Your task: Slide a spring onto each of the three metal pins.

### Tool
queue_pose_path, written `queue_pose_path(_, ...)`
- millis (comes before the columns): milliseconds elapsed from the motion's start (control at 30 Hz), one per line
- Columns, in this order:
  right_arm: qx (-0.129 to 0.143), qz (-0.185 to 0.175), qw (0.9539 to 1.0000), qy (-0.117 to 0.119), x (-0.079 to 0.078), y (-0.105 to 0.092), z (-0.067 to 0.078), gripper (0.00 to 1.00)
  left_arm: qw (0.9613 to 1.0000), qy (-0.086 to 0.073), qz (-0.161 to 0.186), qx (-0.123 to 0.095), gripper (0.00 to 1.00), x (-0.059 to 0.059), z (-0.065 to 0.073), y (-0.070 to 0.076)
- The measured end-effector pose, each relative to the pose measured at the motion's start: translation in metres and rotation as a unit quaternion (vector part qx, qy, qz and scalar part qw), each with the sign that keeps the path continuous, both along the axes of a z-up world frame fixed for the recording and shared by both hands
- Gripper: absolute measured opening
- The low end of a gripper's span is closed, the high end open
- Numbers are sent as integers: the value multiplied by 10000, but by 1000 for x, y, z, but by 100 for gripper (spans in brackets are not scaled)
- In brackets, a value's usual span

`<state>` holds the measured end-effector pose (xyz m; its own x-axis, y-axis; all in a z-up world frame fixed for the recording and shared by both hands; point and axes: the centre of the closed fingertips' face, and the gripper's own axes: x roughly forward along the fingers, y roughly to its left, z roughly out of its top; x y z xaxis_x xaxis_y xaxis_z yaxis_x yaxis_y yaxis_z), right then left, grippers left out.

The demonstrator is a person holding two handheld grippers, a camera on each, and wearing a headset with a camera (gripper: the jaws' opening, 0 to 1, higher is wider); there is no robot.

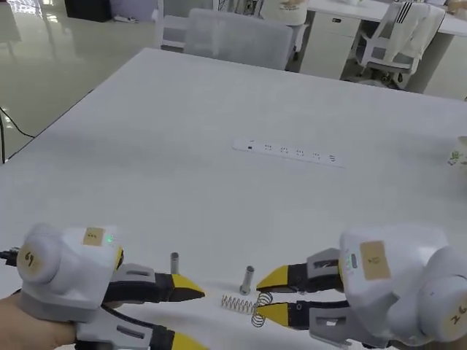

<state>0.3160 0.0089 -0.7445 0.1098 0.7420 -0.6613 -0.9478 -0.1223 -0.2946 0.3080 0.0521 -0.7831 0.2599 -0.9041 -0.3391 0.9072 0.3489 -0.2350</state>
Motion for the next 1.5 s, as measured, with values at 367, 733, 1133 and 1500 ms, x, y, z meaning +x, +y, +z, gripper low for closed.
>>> queue_pose_path(367,-42,-81,9999,-42,4,-5,-1,7,9991,89,403,-39,58,5,5,24)
queue_pose_path(733,-13,-216,9997,-64,10,-11,1,7,9966,150,805,-11,78,8,5,48)
queue_pose_path(1133,-98,-310,9993,-175,18,-21,0,7,9919,106,1263,20,97,20,2,65)
queue_pose_path(1500,-102,-634,9976,-268,37,-39,3,8,9897,76,1428,-33,98,27,6,74)
